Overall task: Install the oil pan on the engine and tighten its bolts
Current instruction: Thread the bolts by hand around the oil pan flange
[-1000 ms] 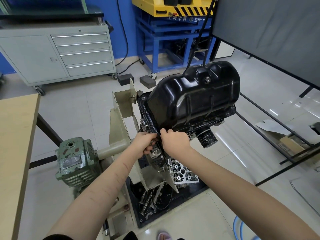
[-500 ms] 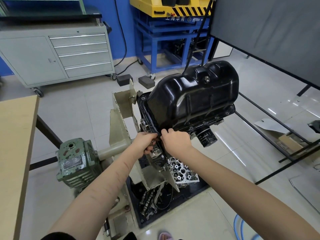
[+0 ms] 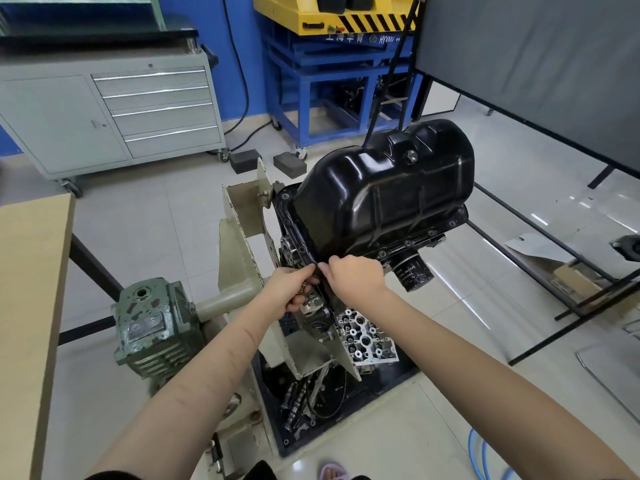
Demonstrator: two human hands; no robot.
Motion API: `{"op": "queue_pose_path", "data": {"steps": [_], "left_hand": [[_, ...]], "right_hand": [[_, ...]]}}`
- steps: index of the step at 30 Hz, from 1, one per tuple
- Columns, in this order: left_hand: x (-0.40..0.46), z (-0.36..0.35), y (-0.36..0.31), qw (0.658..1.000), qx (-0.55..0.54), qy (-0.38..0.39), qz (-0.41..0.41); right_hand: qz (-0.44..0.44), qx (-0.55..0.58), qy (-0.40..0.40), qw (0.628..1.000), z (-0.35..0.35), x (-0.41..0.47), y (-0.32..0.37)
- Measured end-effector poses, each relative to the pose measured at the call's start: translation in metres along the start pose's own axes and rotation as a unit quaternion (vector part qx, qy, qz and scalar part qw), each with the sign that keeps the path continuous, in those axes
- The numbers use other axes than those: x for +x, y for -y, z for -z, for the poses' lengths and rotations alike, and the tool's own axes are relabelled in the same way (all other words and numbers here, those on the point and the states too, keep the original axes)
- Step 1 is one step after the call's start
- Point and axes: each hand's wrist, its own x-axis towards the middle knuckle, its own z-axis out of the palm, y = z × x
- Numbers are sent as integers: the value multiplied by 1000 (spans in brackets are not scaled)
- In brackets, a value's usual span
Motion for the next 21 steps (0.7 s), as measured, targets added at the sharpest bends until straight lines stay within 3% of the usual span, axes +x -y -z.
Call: {"op": "queue_pose_path", "data": {"steps": [3, 6, 9, 13, 17, 21], "left_hand": [[-11, 4, 6, 998, -55, 12, 11], [-24, -3, 8, 990, -130, 45, 21], [-34, -20, 9, 989, -135, 55, -17], [-39, -45, 15, 994, -73, 8, -82], [-34, -76, 17, 992, -86, -5, -87], [-29, -108, 15, 982, -173, -3, -82]], "right_hand": [[-71, 115, -11, 991, 7, -16, -14], [-72, 285, 12, 956, 8, -42, -14], [-56, 421, 15, 905, 2, -59, 0], [-80, 576, 31, 813, 4, -62, -10], [-80, 647, 107, 751, 7, -57, -45], [-41, 643, 115, 756, 8, -43, -81]]}}
